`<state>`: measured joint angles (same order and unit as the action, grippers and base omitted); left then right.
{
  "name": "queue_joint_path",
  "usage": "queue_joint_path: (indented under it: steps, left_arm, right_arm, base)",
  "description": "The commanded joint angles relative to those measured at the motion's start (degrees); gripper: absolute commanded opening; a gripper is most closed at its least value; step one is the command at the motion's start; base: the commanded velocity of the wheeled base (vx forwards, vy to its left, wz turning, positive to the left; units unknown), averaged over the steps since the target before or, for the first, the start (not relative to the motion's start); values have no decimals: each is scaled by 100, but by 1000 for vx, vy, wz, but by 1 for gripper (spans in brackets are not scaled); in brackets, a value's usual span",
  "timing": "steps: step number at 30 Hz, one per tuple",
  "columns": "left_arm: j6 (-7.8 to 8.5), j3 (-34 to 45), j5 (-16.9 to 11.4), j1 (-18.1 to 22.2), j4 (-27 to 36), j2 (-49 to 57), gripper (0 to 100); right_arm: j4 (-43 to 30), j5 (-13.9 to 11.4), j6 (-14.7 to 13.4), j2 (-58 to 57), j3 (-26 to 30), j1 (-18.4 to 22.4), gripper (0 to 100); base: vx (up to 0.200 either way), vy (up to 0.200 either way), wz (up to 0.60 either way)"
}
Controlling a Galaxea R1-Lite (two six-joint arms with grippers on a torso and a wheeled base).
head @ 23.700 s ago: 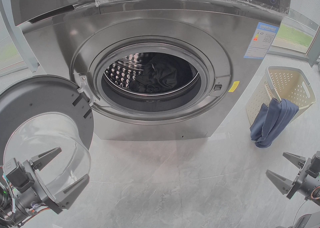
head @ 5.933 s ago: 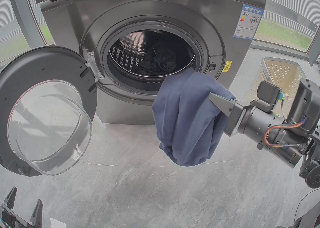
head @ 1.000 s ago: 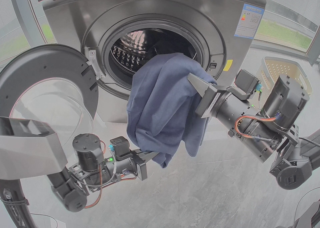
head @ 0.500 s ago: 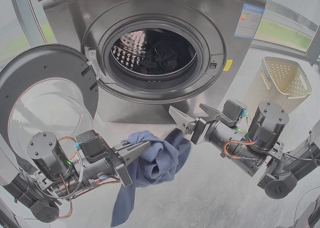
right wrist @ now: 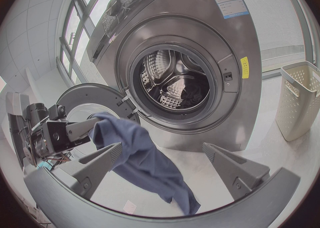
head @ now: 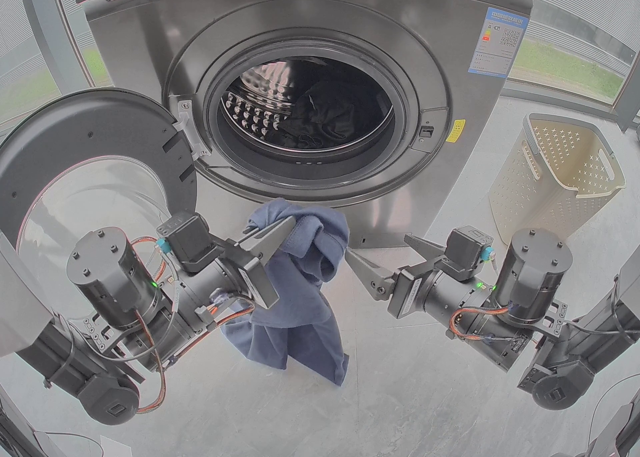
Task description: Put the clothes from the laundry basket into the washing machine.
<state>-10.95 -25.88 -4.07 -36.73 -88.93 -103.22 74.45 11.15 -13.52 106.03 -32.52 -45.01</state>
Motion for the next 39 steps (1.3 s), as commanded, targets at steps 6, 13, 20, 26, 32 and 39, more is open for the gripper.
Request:
queue_joint_path:
  steps: [6, 13, 20, 26, 32, 39]
  left_arm:
    - [5, -295, 143, -1, -1, -14, 0]
    - [-4, -462, 310, -10, -1, -76, 0]
    - [-4, -532, 319, -1, -1, -67, 0]
    - [-13, -541, 319, 8, -1, -67, 0]
    - [-13, -576, 319, 8, -1, -32, 0]
    - [-13, -567, 319, 8, -1, -49, 0]
  right_arm:
    - [-9, -17, 7, 40, 124, -105, 100]
    - [202, -70, -28, 269, 299, -632, 100]
    - [351, -201, -28, 673, 97, -773, 100]
    - [720, -201, 16, 1209, -474, -843, 100]
    - [914, -201, 148, 1526, -958, -825, 100]
    - [975, -201, 157, 1877, -1494, -773, 100]
  base:
    - [0, 0, 0]
    - [0, 0, 0]
    - [0, 0, 0]
    - [0, 0, 0]
    - [0, 0, 0]
    - [0, 0, 0]
